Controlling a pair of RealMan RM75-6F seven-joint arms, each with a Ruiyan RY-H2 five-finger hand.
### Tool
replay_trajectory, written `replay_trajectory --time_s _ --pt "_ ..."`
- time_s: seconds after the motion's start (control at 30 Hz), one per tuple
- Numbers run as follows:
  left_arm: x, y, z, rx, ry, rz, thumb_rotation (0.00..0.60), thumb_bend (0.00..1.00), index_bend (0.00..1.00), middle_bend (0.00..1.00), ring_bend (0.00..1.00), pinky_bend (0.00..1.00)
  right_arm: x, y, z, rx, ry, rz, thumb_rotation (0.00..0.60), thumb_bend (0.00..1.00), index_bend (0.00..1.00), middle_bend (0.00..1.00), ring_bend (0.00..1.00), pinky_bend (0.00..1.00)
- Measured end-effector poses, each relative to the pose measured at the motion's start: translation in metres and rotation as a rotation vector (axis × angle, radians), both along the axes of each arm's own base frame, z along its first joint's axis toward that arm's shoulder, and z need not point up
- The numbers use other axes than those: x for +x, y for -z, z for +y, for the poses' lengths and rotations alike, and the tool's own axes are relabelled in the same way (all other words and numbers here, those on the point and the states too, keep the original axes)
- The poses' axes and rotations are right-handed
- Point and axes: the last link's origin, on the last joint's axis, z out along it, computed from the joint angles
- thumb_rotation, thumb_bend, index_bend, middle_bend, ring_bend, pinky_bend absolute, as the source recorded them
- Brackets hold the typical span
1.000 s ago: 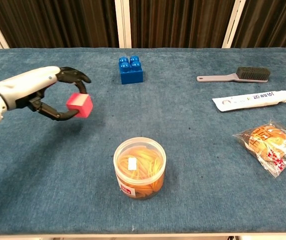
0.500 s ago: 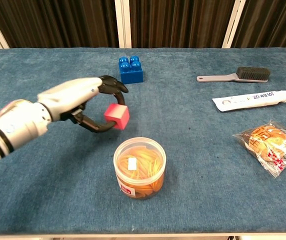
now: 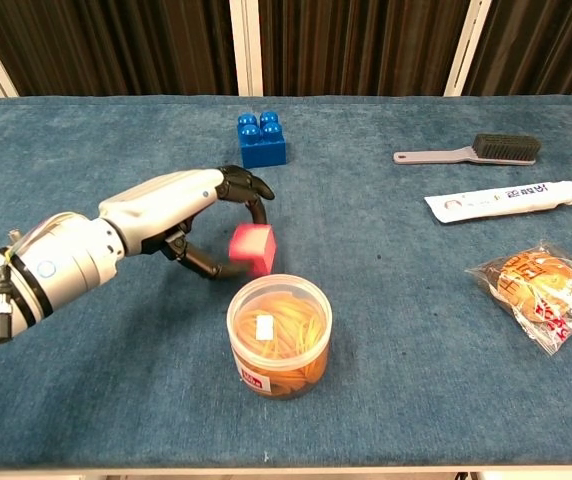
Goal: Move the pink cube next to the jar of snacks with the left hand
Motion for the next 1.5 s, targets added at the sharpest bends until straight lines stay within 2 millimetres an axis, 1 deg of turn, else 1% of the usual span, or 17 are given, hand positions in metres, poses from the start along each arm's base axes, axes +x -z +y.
replay_trajectory --time_s 0.07,0.13,0.33,0.4,0.57,0.63,0.73,0.87,0.9,1.0,1.1,1.17,1.23,1.3,1.4,1.43,1.5 --pt "0.001 0.0 -0.001 -0.007 0.005 0.003 0.596 0.0 0.55 0.16 0.0 0.07 0.0 -0.001 0.0 -0.002 0.001 -0.002 0.6 0.27 0.0 0.0 0.0 0.0" --pt "0.001 0.0 -0.002 -0.014 0.006 0.006 0.567 0.0 0.54 0.16 0.0 0.07 -0.001 -0.001 0.0 -0.007 0.004 -0.001 0.6 0.27 0.0 0.0 0.0 0.0" --pt "0.002 -0.002 -0.001 -0.027 0.004 0.004 0.454 0.0 0.53 0.16 0.0 0.07 -0.001 -0.001 0.0 -0.016 0.011 0.003 0.6 0.27 0.0 0.0 0.0 0.0" --pt "0.002 -0.002 -0.001 -0.029 0.005 0.0 0.405 0.0 0.53 0.16 0.01 0.07 -0.001 -0.001 0.0 -0.016 0.014 0.002 0.6 0.27 0.0 0.0 0.0 0.0" --pt "0.003 -0.003 -0.001 -0.041 0.008 -0.009 0.335 0.0 0.52 0.16 0.01 0.07 -0.001 -0.002 0.0 -0.029 0.02 0.0 0.6 0.27 0.0 0.0 0.0 0.0" --pt "0.003 -0.003 0.0 -0.045 0.012 -0.009 0.319 0.0 0.52 0.16 0.01 0.07 -0.001 -0.002 0.001 -0.034 0.021 0.0 0.6 0.27 0.0 0.0 0.0 0.0" --pt "0.003 -0.005 0.001 -0.04 0.017 -0.007 0.314 0.0 0.52 0.16 0.01 0.08 -0.002 -0.002 0.001 -0.037 0.024 0.005 0.6 0.27 0.0 0.0 0.0 0.0" --pt "0.003 -0.017 0.003 0.005 0.029 -0.011 0.312 0.0 0.45 0.16 0.02 0.11 -0.003 -0.003 0.0 -0.044 0.03 0.02 0.6 0.27 0.0 0.0 0.0 0.0" --pt "0.003 -0.02 0.004 0.015 0.031 -0.011 0.31 0.0 0.45 0.16 0.03 0.11 -0.002 -0.003 0.0 -0.045 0.029 0.023 0.6 0.27 0.0 0.0 0.0 0.0" --pt "-0.002 -0.039 0.008 0.079 0.032 -0.013 0.31 0.0 0.45 0.16 0.03 0.11 -0.002 -0.002 0.001 -0.045 0.024 0.025 0.6 0.27 0.0 0.0 0.0 0.0" --pt "-0.012 -0.064 0.013 0.154 0.023 -0.008 0.308 0.0 0.45 0.16 0.04 0.11 -0.001 -0.001 0.002 -0.044 0.021 0.03 0.6 0.27 0.0 0.0 0.0 0.0" --pt "-0.023 -0.086 0.015 0.206 0.008 0.003 0.31 0.0 0.44 0.16 0.04 0.11 0.0 0.0 0.002 -0.042 0.021 0.035 0.6 0.27 0.0 0.0 0.0 0.0" --pt "-0.038 -0.11 0.015 0.259 -0.012 0.024 0.378 0.0 0.42 0.16 0.04 0.11 0.001 0.002 0.001 -0.037 0.02 0.044 0.6 0.27 0.0 0.0 0.0 0.0" --pt "-0.055 -0.132 0.013 0.304 -0.035 0.052 0.483 0.0 0.38 0.16 0.03 0.11 0.002 0.005 0.0 -0.028 0.021 0.056 0.6 0.27 0.0 0.0 0.0 0.0" --pt "-0.087 -0.173 0.002 0.373 -0.088 0.108 0.577 0.0 0.26 0.11 0.0 0.11 0.003 0.01 -0.003 -0.009 0.023 0.078 0.6 0.27 0.0 0.0 0.0 0.0" --pt "-0.101 -0.19 -0.006 0.4 -0.114 0.13 0.593 0.0 0.23 0.1 0.0 0.11 0.004 0.012 -0.004 -0.001 0.024 0.086 0.6 0.27 0.0 0.0 0.0 0.0" --pt "-0.122 -0.215 -0.02 0.445 -0.153 0.155 0.6 0.0 0.16 0.09 0.0 0.11 0.005 0.018 -0.006 0.021 0.028 0.108 0.6 0.27 0.0 0.0 0.0 0.0"
